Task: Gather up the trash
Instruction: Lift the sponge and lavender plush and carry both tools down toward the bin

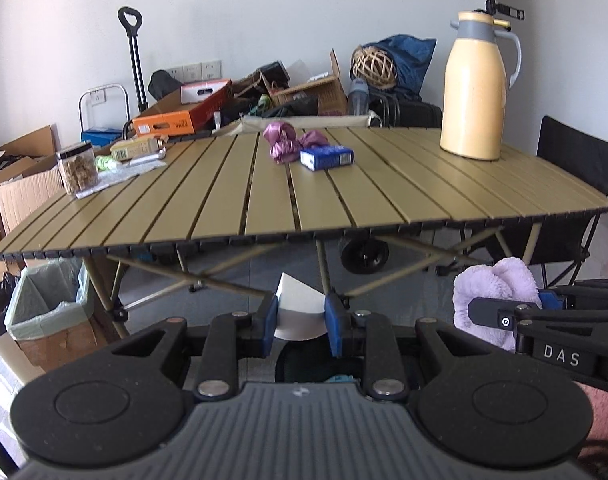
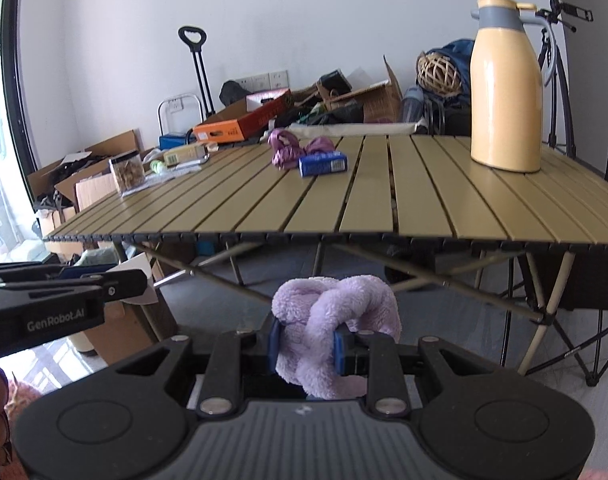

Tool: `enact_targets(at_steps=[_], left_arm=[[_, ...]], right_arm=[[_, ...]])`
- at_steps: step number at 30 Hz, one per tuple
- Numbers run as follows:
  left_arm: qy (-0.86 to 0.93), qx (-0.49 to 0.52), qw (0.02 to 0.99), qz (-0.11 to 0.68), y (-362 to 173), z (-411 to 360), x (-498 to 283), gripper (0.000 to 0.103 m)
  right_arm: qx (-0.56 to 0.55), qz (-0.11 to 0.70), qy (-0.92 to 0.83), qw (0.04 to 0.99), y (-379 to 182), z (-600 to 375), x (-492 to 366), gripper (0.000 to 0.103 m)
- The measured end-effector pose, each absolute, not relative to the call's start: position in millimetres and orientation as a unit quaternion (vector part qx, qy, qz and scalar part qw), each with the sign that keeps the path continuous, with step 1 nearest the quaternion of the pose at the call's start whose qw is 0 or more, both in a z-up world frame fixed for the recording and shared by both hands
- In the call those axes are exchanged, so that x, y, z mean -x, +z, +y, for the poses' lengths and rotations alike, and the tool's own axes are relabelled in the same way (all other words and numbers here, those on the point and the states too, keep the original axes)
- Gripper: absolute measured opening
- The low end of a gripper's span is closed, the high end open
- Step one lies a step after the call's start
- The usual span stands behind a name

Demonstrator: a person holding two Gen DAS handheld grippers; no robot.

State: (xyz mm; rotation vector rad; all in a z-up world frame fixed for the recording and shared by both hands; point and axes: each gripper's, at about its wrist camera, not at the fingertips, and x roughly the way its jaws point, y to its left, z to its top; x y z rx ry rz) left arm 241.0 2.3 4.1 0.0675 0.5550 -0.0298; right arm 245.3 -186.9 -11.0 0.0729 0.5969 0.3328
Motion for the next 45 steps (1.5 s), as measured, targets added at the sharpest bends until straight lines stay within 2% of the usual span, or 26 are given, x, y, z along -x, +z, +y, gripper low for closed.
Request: enact_targets(at_steps=[29, 45], left_arm=[[0.008, -0.012, 0.897, 0.442, -128.6, 24.0, -286.9, 0.026], [0.039, 0.011, 0.876, 0.48, -160.9, 51.9, -315.8, 0.025]], right_arm=[[-0.039, 0.468, 0.145, 0.871, -149.4, -188.1, -279.5, 0.024], [-0.045, 0.495, 0.13, 0.858, -171.9, -191.3, -305.4, 0.024]])
